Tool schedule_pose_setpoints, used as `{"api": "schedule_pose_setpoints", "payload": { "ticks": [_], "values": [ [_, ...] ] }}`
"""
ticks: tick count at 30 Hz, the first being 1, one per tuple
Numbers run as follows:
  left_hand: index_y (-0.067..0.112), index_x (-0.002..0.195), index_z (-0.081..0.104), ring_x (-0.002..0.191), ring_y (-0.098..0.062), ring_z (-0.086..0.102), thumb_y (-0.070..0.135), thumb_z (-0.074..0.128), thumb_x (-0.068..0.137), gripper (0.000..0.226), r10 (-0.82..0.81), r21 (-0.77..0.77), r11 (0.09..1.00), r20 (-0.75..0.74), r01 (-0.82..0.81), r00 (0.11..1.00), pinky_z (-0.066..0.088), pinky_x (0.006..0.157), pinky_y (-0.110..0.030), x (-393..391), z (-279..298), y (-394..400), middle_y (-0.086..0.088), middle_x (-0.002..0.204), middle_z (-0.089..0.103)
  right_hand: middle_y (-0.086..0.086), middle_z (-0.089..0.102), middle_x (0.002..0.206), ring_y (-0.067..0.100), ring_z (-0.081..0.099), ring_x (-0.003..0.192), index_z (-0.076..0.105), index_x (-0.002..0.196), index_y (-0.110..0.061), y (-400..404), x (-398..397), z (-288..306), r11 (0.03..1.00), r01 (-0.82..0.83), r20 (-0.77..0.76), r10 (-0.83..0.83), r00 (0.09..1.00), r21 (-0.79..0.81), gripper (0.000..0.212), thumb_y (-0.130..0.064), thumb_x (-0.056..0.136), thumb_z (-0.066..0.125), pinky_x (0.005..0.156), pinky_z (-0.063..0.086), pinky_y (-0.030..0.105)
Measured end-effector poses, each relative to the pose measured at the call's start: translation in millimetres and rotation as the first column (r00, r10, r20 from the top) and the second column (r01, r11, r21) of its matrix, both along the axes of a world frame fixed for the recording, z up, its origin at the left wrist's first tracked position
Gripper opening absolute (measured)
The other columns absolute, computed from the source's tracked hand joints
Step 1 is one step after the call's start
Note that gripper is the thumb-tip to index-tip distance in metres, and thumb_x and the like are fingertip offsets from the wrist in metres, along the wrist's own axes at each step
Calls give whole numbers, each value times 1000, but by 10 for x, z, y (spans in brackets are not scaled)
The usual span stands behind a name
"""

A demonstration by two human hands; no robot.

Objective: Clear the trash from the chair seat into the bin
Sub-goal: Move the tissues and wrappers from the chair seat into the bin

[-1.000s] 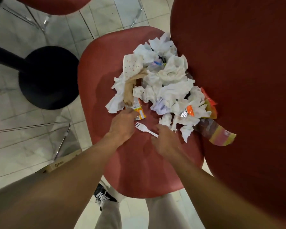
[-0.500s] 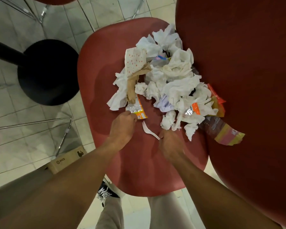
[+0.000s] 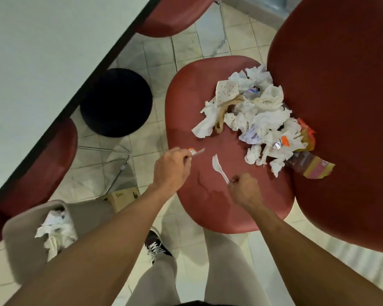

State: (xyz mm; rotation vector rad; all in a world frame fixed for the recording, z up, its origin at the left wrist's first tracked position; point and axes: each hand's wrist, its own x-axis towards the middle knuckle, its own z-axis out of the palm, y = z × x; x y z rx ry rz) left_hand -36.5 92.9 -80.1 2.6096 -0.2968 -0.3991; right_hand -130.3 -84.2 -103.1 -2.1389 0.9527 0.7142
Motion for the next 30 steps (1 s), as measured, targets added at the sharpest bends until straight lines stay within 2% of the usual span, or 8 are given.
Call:
{"api": "schedule_pose_setpoints", "payload": {
  "ticks": [3,6,8,12,15,20,24,30],
  "values": [
    [26,96,72,78,-23,64,24,60,88,15,99,-31,995,-18,-100,995,46,64,-30,-116,252,445,4,89,69,12,72,91,30,67,82,71,93,-14,352,13,226,1000,-7,51,6,999,14,18,-13,83,56,76,55,32],
    [26,99,72,77,-20,65,25,59,90,16,204,-50,977,-50,-206,978,52,66,-30,-290,487,917,4,88,71,6,66,76,24,63,70,68,84,-12,748,-3,455,998,-31,105,26,994,46,11,-11,83,58,71,57,36],
    [23,102,72,80,-17,65,25,60,91,16,276,-55,959,-60,-279,959,53,72,-29,-427,591,1227,3,91,72,1,62,68,19,59,65,66,75,-11,1032,2,592,996,-69,142,61,988,56,12,-9,81,56,64,53,33],
    [27,95,70,80,-18,66,28,60,89,12,387,-47,919,-81,-392,918,53,74,-33,-744,667,1837,3,87,72,-1,66,75,18,62,68,63,72,-22,1618,23,751,991,-107,191,89,978,83,17,-11,81,54,57,44,23],
    [28,89,69,77,-16,65,27,62,87,8,484,-72,866,-122,-494,866,53,73,-32,-973,702,2257,7,82,71,-1,65,77,18,61,68,62,73,-22,2081,17,796,980,-144,233,109,966,138,17,-10,81,55,59,45,24],
    [20,90,71,79,-13,64,21,64,85,9,656,-108,738,-119,-667,745,44,71,-21,-1283,699,2877,4,84,72,-4,57,65,16,54,57,61,77,-15,2810,-39,826,947,-255,242,205,948,198,11,-7,84,56,42,38,17],
    [19,90,72,83,-16,66,22,64,85,10,769,-108,617,-129,-780,626,46,73,-23,-1502,668,3339,3,84,73,0,58,67,19,55,64,58,69,-17,3367,-139,783,908,-328,224,273,936,262,17,-7,82,57,51,42,22],
    [23,93,71,89,-25,65,28,61,86,13,851,-7,518,-100,-856,516,44,73,-27,-1707,610,3814,1,88,73,3,57,71,19,53,68,54,64,-20,4089,-270,682,868,-421,225,368,902,265,17,-10,78,56,64,41,25]
  ]
}}
